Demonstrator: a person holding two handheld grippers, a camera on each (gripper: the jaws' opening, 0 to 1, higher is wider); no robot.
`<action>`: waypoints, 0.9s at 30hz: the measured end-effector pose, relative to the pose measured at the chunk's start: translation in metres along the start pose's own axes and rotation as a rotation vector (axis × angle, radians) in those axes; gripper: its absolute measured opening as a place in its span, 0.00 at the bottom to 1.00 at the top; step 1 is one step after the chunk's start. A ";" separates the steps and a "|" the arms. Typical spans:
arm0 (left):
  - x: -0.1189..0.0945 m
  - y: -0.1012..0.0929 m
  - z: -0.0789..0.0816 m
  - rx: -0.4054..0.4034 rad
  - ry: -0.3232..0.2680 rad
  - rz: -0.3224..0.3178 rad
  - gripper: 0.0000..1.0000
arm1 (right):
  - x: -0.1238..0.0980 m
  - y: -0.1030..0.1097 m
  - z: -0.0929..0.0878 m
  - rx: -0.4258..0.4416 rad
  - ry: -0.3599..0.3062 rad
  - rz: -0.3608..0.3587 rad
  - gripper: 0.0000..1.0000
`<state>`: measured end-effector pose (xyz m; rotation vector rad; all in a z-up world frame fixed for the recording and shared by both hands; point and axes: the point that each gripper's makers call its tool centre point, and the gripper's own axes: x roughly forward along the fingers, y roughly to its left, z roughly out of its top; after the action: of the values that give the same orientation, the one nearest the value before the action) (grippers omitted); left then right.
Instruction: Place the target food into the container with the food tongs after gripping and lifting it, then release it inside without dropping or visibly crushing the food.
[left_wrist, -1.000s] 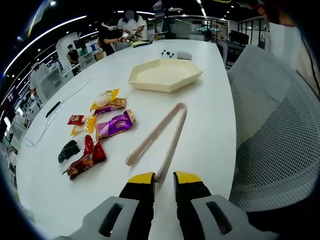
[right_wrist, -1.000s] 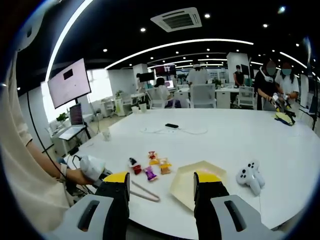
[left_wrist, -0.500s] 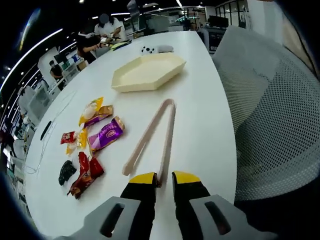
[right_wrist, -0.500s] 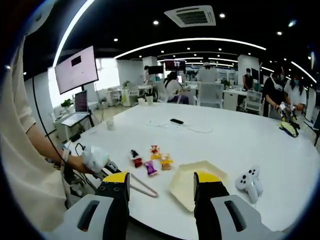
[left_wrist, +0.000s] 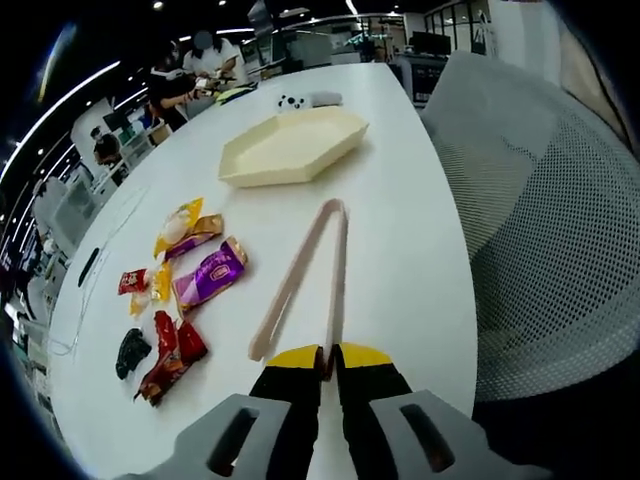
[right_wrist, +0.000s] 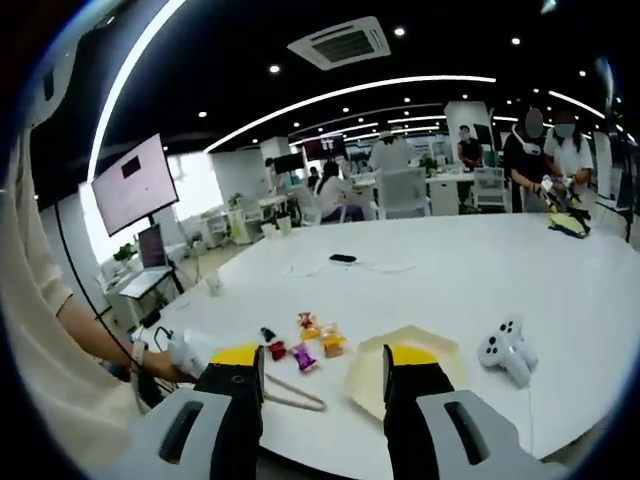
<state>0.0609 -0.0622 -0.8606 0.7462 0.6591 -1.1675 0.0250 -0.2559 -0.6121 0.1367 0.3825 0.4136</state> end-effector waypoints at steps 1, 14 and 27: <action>0.000 0.000 0.000 0.000 0.000 -0.001 0.04 | 0.000 0.000 0.002 0.013 -0.010 0.003 0.45; 0.001 0.000 -0.001 0.018 -0.007 -0.007 0.01 | 0.007 -0.005 0.014 -0.008 -0.021 -0.001 0.44; 0.001 -0.001 -0.001 0.032 -0.005 -0.008 0.00 | 0.006 -0.002 0.010 -0.010 -0.013 -0.001 0.44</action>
<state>0.0601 -0.0621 -0.8621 0.7678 0.6411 -1.1887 0.0347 -0.2557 -0.6053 0.1291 0.3674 0.4135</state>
